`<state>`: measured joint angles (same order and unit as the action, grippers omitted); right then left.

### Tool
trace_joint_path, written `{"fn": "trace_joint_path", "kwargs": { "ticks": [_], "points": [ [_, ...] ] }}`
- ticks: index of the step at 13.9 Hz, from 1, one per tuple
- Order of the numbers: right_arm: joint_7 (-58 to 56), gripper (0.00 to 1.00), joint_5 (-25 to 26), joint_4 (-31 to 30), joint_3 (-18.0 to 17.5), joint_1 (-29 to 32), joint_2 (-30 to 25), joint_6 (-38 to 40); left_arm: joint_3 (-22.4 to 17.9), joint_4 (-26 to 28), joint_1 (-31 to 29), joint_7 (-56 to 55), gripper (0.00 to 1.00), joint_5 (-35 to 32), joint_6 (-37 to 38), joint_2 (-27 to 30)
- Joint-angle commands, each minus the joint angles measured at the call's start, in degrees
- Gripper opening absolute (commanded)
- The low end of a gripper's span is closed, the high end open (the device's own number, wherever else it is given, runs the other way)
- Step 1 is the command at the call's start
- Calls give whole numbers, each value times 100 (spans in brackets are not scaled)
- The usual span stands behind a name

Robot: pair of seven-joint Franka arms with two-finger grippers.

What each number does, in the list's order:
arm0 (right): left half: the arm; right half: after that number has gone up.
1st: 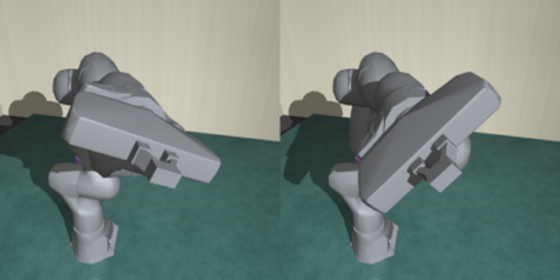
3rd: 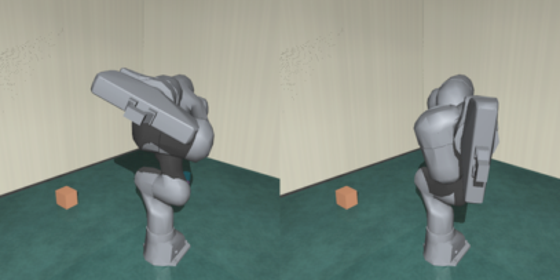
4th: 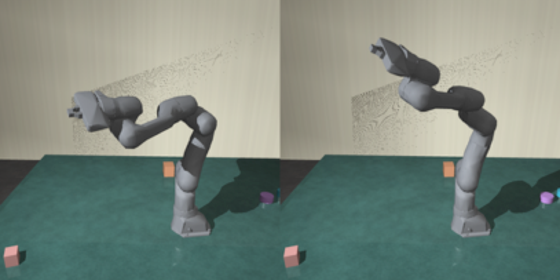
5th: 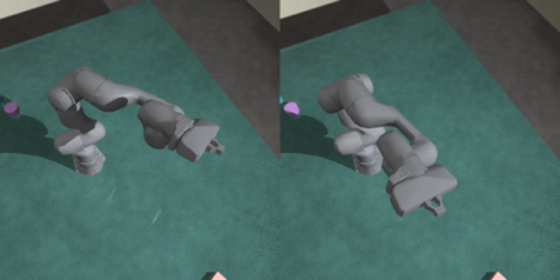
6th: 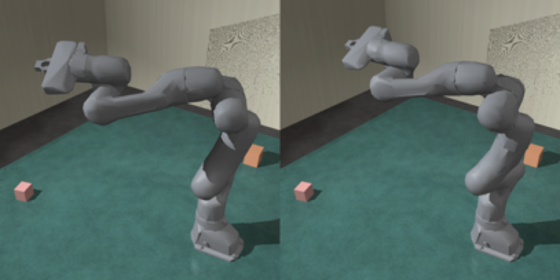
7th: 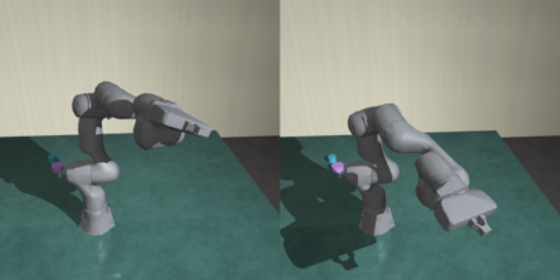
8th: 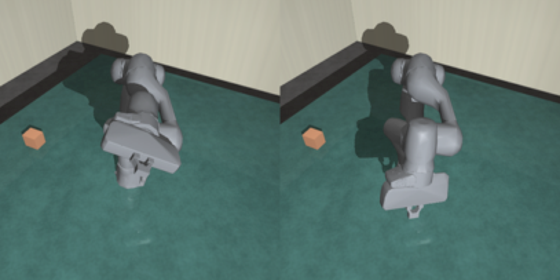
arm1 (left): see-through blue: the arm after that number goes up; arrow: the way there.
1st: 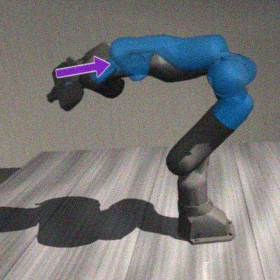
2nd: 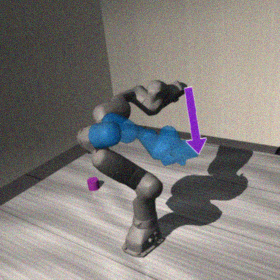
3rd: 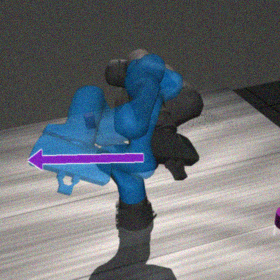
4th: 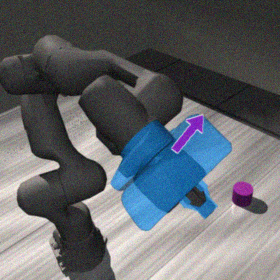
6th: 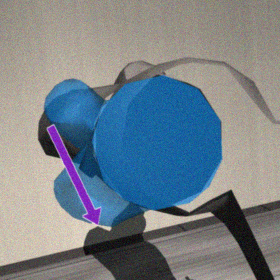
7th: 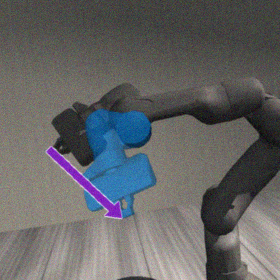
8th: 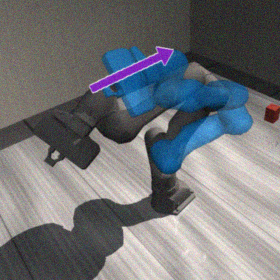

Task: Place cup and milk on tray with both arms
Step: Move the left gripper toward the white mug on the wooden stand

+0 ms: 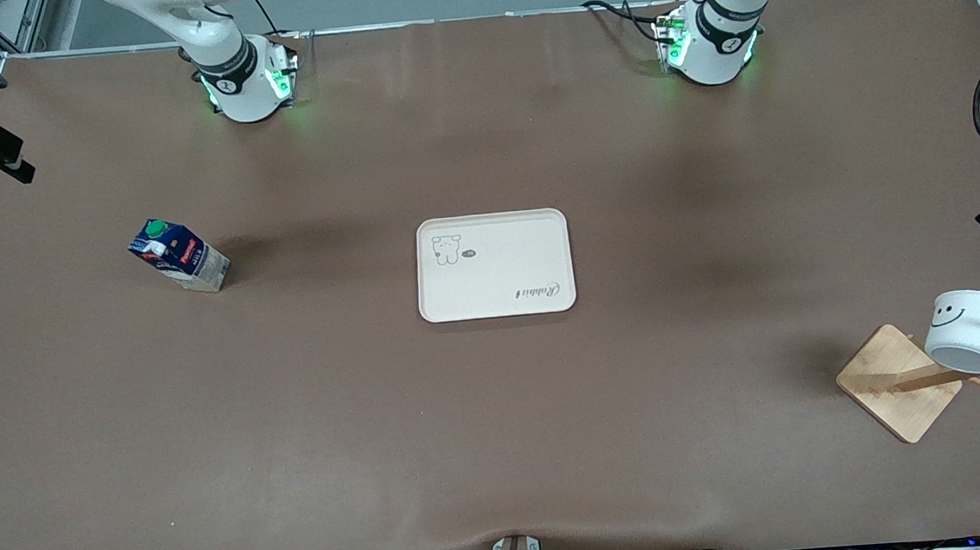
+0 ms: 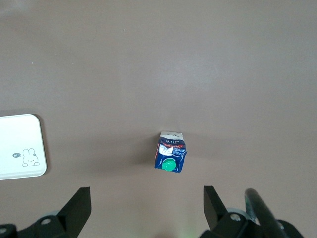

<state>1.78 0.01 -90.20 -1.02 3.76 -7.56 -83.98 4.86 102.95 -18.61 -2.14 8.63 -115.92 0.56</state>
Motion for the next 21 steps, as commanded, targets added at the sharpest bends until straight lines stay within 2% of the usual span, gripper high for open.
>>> {"fn": "trace_joint_path", "kwargs": {
  "ticks": [1,3,6,9,16,21],
  "points": [
    [77,100,35,135,-38,81,62,40,42,777,-117,-50,100,375,-868,278],
    [77,100,26,143,-47,72,62,31,33,1103,-248,-50,100,849,-1519,252],
    [69,100,17,143,-38,63,62,22,59,1342,-249,38,100,930,-2161,164],
    [77,100,-1,135,-38,90,79,40,85,1360,-240,485,100,1000,-2593,-55],
    [95,100,-1,135,-38,134,185,4,85,1334,-249,1926,100,1984,-3068,-635],
    [86,100,34,135,-38,142,185,-13,85,1044,-240,2322,90,2187,-3288,-995]
  ]
}}
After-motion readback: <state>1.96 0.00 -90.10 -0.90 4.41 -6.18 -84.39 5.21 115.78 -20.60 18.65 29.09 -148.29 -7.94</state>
